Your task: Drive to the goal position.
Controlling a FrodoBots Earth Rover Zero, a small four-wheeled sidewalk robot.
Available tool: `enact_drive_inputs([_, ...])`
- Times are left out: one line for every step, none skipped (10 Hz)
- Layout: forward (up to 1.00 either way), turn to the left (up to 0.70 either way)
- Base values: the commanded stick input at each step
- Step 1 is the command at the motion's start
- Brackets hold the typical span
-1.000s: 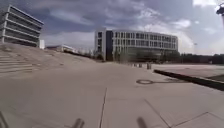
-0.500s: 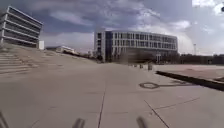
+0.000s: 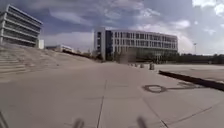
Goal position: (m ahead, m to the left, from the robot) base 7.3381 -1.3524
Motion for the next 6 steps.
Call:
enact_drive_inputs([0.7,0.0])
enact_drive_inputs([0.7,0.0])
enact_drive_inputs([0.7,0.0])
enact_drive_inputs([0.7,0.0])
enact_drive_inputs([0.7,0.0])
enact_drive_inputs([0.7,0.0])
